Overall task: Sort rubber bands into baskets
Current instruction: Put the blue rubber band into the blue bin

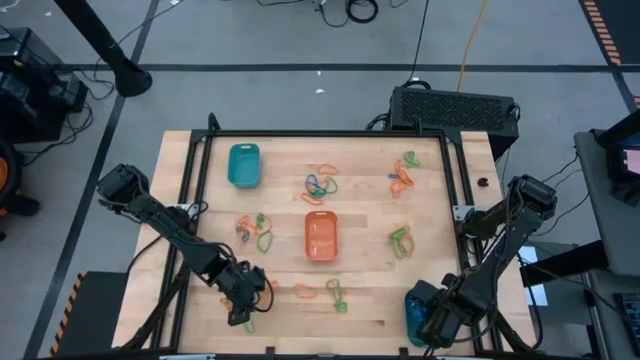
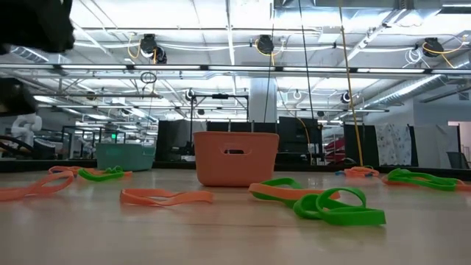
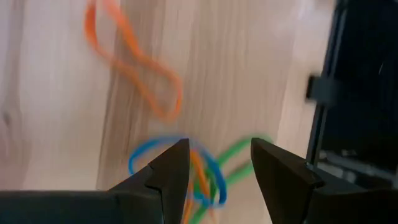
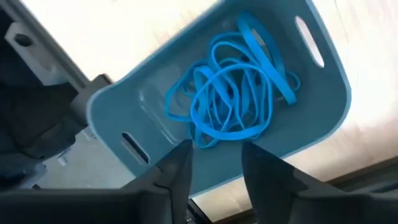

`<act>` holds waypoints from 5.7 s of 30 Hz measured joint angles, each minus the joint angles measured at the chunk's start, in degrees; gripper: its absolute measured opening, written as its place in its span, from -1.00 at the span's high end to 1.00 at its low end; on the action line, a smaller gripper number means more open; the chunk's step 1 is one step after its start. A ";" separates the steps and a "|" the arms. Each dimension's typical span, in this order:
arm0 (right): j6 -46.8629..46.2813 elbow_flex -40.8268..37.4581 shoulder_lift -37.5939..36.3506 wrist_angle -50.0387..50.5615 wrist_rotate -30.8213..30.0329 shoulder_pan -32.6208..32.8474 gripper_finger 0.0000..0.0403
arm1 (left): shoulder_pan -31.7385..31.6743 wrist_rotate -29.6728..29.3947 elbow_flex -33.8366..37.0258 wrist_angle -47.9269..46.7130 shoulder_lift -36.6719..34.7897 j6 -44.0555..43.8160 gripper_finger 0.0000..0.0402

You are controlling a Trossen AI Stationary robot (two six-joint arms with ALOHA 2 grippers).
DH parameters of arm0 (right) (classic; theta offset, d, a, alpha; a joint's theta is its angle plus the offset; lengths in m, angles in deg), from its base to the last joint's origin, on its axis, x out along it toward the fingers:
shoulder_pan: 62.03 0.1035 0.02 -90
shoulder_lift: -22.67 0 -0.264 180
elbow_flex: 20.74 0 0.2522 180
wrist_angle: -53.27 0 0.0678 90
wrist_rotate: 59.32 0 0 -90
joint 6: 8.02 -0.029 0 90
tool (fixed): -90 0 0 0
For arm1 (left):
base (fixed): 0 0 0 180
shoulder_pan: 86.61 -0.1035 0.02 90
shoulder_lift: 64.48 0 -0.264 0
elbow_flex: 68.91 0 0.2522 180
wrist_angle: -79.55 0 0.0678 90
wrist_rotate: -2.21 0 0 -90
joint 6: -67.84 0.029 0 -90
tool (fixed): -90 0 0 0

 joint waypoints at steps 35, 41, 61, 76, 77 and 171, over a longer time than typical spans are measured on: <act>43.82 0.15 -18.09 -0.76 -60.37 -1.50 0.18 | -34.83 -19.84 -0.07 -12.85 -18.15 25.81 0.11; 43.92 0.15 -15.73 -0.84 -67.38 -5.77 0.18 | -52.47 -9.31 -0.07 1.11 -9.13 33.87 0.11; 43.99 0.15 -5.32 -0.90 -67.33 -8.87 0.18 | -62.90 -10.88 -19.93 4.97 22.90 38.13 0.11; 43.95 0.13 -5.20 0.15 -65.88 -8.87 0.18 | -62.87 -14.34 -20.33 4.80 25.70 39.52 0.40; 43.95 0.13 -5.20 0.15 -65.88 -8.87 0.18 | -62.84 -14.53 -20.33 4.86 25.72 39.85 0.49; 83.34 -13.62 -3.23 -62.73 -18.60 -45.77 0.18 | -30.12 -26.78 -17.59 2.94 -0.28 43.18 0.99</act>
